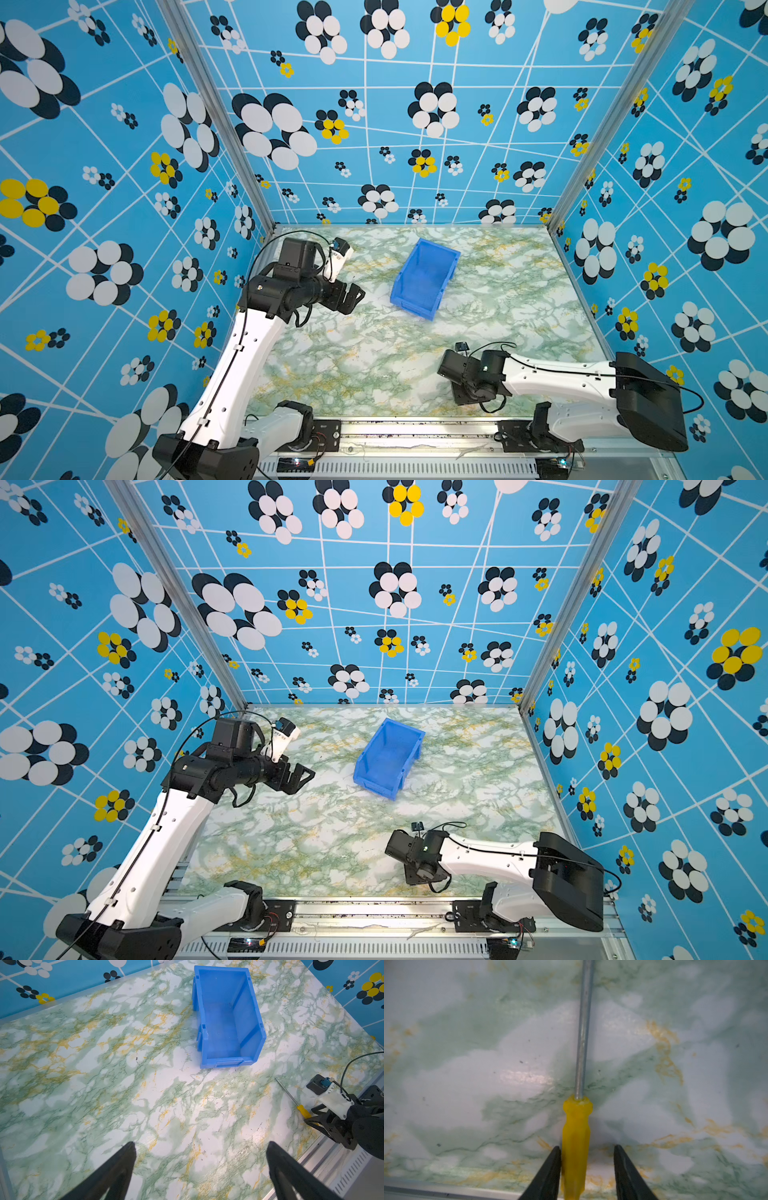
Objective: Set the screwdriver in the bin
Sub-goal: 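Close the right gripper on the yellow screwdriver handle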
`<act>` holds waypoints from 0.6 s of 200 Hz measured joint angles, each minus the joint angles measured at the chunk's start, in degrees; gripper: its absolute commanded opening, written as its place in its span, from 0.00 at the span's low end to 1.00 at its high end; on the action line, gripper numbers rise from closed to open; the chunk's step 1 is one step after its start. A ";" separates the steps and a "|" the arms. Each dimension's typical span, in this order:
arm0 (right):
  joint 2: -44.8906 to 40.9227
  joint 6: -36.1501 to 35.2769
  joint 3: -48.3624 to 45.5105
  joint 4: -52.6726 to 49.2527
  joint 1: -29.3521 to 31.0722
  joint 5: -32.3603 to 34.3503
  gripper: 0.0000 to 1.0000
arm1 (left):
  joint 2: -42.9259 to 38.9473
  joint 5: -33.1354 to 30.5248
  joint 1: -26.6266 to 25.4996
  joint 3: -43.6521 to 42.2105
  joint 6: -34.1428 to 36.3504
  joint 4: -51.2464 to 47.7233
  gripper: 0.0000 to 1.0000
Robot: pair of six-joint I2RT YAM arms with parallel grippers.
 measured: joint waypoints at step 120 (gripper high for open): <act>1.07 0.57 0.07 1.09 1.36 0.50 0.13 | 1.18 0.20 -1.95 1.70 0.13 -1.46 0.99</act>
